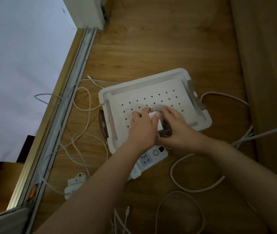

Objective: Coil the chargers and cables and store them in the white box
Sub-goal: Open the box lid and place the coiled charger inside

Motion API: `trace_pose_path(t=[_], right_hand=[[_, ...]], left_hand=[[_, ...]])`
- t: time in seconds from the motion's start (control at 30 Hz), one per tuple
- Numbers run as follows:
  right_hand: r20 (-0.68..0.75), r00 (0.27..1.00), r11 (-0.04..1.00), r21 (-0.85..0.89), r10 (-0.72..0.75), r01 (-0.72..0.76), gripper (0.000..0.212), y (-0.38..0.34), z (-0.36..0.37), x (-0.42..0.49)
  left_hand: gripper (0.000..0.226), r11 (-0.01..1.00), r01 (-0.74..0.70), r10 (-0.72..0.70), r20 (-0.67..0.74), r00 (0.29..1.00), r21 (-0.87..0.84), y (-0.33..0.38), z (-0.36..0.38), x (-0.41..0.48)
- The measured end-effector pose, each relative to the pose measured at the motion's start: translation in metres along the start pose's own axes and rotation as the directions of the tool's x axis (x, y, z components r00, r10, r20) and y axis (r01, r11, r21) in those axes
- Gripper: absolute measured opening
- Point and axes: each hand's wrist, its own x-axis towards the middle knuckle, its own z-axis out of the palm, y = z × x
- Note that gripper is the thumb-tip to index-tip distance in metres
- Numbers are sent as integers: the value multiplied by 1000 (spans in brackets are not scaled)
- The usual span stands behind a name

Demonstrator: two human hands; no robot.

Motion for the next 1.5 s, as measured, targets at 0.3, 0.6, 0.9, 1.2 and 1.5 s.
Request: trace_pose_path(t=[0.3,0.6,0.9,1.2,1.5], right_hand=[[-437,872,952,-99,220,-290,44,44,-68,32],[-360,902,809,-439,240,-391,14,58,-66,42],[-509,856,991,-44,84,-124,36,24,-22,0],[31,985,868,469,170,-165,41,10,-11,2],[-92,966,826,541,242,-156,6,29,-28,-25]], left_hand=[[46,981,-15,17,-9,1000,194,0,5,3],[47,939,-43,47,-3,999,342,-3,10,8],[48,993,-8,15,-62,998,119,12,7,-6],[38,989,-137,140,-43,989,56,12,6,-10],[34,819,-395,377,128,917,416,-7,-7,-24]])
